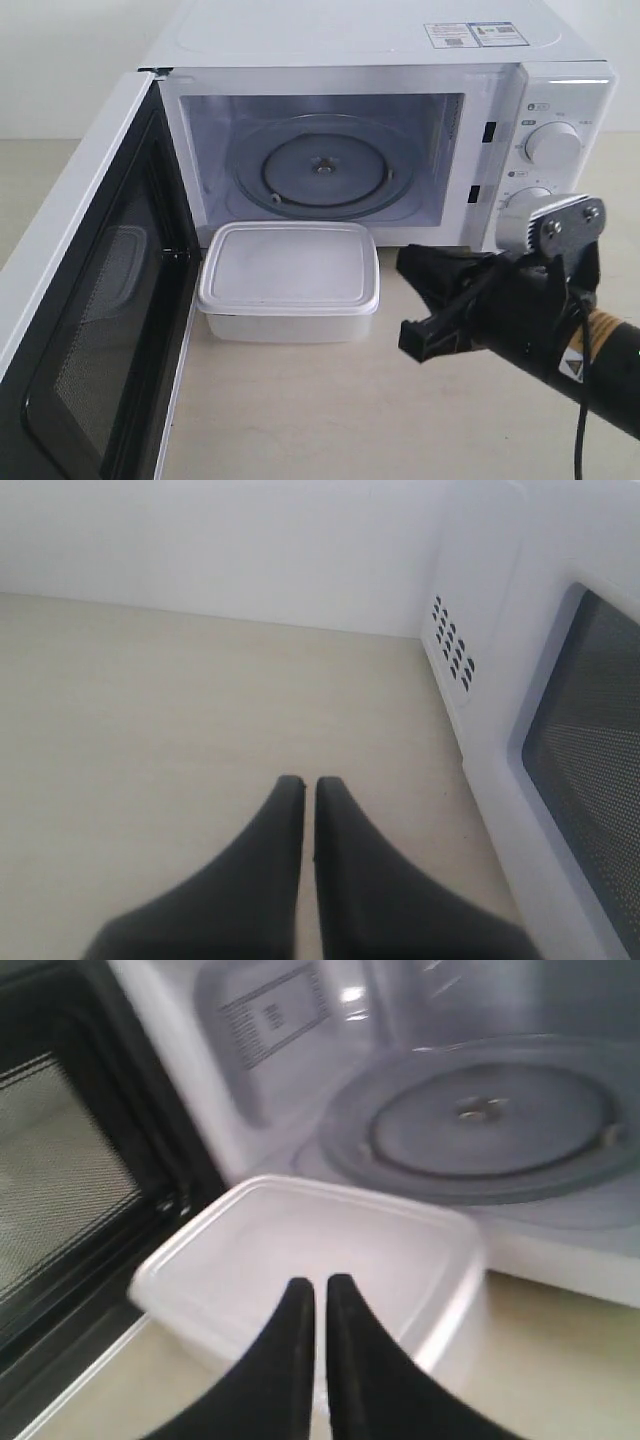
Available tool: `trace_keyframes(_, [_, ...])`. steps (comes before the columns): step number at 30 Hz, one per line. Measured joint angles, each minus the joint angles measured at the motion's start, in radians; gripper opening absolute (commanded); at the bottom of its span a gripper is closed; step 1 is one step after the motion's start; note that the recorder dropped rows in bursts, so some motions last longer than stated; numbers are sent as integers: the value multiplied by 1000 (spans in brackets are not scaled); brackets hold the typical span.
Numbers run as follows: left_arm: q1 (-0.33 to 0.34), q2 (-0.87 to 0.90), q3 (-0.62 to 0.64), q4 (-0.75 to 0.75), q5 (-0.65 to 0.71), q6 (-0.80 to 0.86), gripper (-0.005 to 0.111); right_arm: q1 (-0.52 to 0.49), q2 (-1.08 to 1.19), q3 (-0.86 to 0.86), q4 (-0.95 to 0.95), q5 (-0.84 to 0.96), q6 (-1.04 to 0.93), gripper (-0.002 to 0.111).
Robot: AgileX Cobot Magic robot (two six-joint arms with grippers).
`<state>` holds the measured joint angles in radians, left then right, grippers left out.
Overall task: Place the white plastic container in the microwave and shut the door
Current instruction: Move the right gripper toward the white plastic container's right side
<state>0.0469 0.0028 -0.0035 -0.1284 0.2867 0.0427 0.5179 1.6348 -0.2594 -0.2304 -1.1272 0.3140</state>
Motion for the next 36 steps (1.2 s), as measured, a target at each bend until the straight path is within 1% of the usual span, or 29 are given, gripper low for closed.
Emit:
trace_keyframes(4, [0, 0, 0, 0, 0, 0, 4, 2, 19, 0, -148, -2, 11, 0])
trace_keyframes(9, [0, 0, 0, 0, 0, 0, 4, 2, 25, -17, -194, 42, 21, 0])
trace_keyframes(11, [0, 0, 0, 0, 0, 0, 4, 2, 29, -39, -219, 55, 39, 0])
trace_keyframes(15, [0, 0, 0, 0, 0, 0, 4, 2, 101, -136, -315, 64, 46, 0])
trace_keyframes(17, [0, 0, 0, 0, 0, 0, 4, 2, 162, -189, -332, 50, 43, 0])
trace_keyframes(20, [0, 0, 0, 0, 0, 0, 4, 2, 266, -240, -378, -56, 11, 0])
trace_keyframes(23, [0, 0, 0, 0, 0, 0, 4, 4, 311, -267, -436, -59, -19, 0])
trace_keyframes(26, [0, 0, 0, 0, 0, 0, 4, 41, 313, -272, -451, -3, -58, 0])
trace_keyframes(28, [0, 0, 0, 0, 0, 0, 4, 91, 317, -277, -448, 33, -106, 0])
trace_keyframes(32, [0, 0, 0, 0, 0, 0, 4, 159, 317, -299, -375, 100, -127, 0])
trace_keyframes(36, [0, 0, 0, 0, 0, 0, 4, 168, 317, -308, -279, 72, -103, 0])
